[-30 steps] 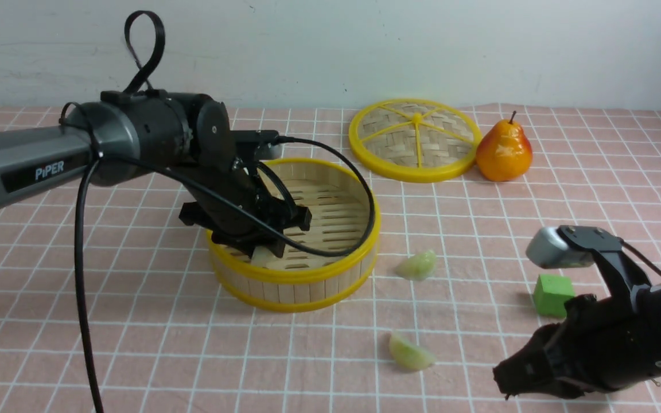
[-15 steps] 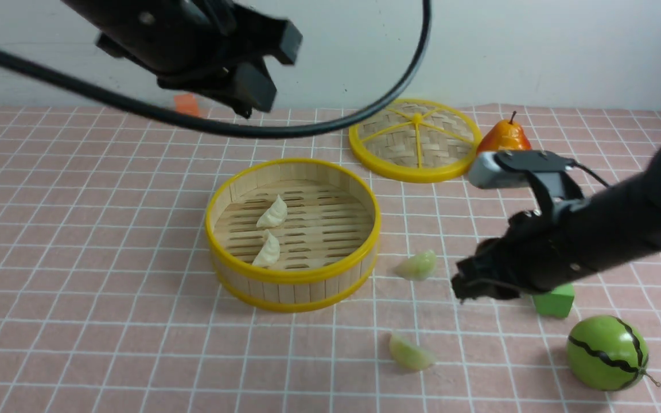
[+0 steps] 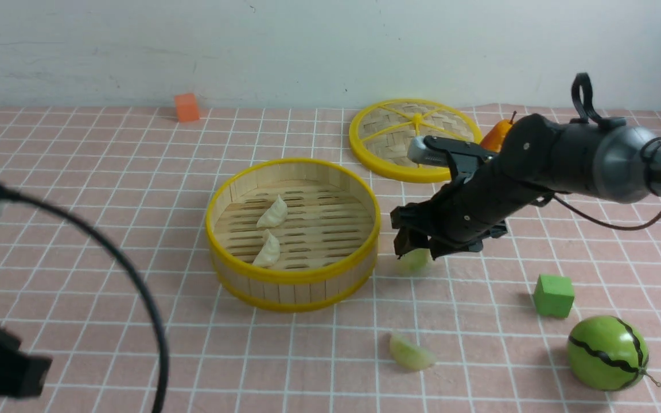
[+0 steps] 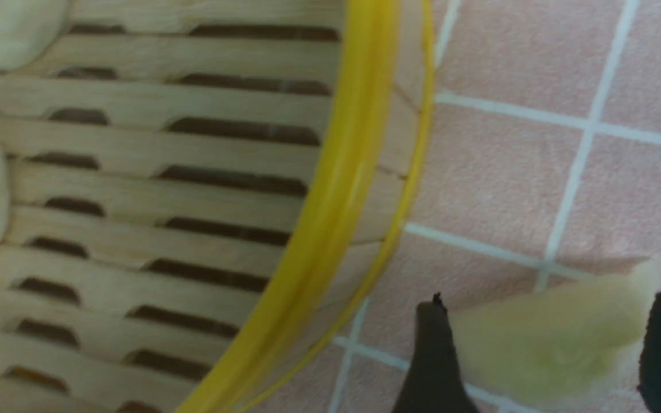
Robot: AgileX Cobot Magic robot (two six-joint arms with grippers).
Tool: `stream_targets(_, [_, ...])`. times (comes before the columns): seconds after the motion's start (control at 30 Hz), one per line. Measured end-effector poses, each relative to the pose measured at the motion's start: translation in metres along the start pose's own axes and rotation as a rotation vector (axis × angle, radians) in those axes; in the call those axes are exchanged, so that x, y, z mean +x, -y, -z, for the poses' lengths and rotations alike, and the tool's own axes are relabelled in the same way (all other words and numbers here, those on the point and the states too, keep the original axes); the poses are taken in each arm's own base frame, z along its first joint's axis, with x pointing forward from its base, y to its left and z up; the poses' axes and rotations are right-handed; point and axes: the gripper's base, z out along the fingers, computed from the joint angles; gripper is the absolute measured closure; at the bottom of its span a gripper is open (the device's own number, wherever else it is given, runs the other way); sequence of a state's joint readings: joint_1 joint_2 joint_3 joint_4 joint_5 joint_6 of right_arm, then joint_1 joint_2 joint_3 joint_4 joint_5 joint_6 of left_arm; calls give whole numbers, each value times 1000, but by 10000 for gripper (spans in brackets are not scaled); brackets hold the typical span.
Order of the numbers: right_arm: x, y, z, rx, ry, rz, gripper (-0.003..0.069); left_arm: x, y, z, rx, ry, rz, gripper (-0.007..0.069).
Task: Put the dumplings into the steamer on the table with the pink tablecloth.
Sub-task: 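Reach for and grasp a dumpling lying on the table beside the steamer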
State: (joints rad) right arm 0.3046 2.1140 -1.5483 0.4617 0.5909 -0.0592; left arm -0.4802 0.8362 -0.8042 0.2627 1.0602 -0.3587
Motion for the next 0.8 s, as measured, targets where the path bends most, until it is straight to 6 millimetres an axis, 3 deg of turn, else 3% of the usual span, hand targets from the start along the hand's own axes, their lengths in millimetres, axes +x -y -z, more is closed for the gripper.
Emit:
stream_targets(0.17, [-1,3,-6,44,2,-19,271,31,-11,-11,-61,36,61,638])
stream_targets(0.37, [2,-3,-6,53,-26,44,280,36,-12,-17,-48,136,80,638])
stream_targets(0.53, [7,-2,-6,82,-74,116,232,34,-10,-20,-25,177,98,638])
stream_targets(0.63, [10,2,-3,134,-120,167,162,32,-8,-20,-9,206,101,638])
stream_targets(0.8, [3,-3,12,133,-95,159,102,34,-5,-28,17,239,82,638])
